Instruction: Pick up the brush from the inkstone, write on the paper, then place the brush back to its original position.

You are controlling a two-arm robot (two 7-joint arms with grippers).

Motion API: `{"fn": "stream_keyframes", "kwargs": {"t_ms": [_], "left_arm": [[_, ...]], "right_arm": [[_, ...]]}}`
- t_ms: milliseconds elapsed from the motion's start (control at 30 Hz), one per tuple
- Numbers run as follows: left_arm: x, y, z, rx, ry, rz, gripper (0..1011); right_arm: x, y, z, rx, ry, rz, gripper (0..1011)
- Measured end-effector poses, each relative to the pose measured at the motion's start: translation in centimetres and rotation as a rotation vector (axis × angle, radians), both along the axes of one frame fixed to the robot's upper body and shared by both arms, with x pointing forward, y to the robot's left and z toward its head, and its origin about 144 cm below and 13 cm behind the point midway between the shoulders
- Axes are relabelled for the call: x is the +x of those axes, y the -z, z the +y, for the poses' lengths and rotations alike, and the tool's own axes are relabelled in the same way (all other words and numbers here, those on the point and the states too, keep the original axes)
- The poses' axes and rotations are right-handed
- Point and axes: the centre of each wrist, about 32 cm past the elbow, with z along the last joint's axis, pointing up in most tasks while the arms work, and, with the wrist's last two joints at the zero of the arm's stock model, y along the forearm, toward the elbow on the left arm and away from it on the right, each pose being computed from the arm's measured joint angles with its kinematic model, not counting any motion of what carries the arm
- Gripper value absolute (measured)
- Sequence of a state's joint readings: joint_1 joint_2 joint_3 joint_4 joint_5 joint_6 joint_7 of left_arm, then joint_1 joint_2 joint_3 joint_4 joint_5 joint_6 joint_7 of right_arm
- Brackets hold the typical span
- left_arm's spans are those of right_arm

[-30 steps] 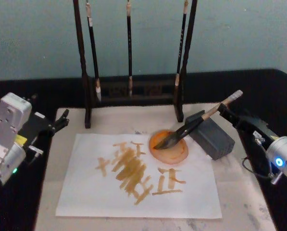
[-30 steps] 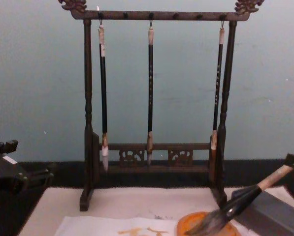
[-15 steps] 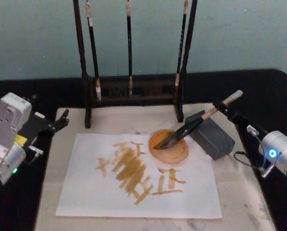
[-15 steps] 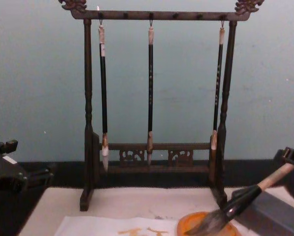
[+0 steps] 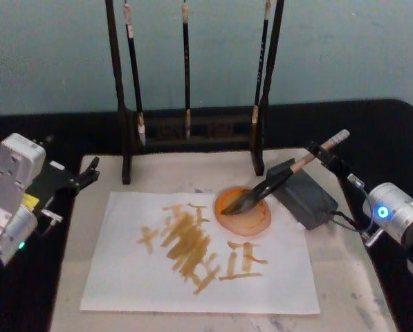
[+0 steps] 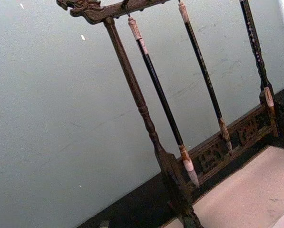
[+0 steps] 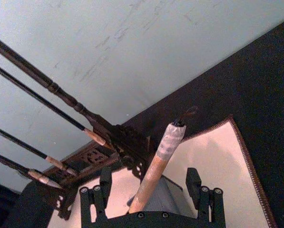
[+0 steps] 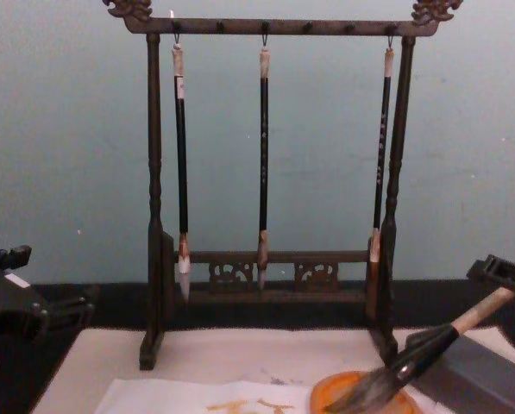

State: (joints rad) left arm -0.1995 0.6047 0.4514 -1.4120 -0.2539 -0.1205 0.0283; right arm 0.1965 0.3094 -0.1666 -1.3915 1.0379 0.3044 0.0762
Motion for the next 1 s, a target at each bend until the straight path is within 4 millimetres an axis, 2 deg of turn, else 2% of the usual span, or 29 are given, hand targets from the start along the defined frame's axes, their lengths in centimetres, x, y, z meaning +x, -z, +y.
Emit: {"fn": "stream_keyframes", "kwargs": {"t_ms": [400, 1000], "left_arm": [[0.0, 0.0, 0.0, 0.0, 0.0, 0.0, 1010], [0.0, 0.0, 0.0, 0.0, 0.0, 0.0, 1010]], "right_arm": [[0.66, 0.09, 0.28, 0.064, 0.009, -0.009, 1000], [0.4, 0.49, 0.83, 0.099, 0.007, 0.007, 1000]]}}
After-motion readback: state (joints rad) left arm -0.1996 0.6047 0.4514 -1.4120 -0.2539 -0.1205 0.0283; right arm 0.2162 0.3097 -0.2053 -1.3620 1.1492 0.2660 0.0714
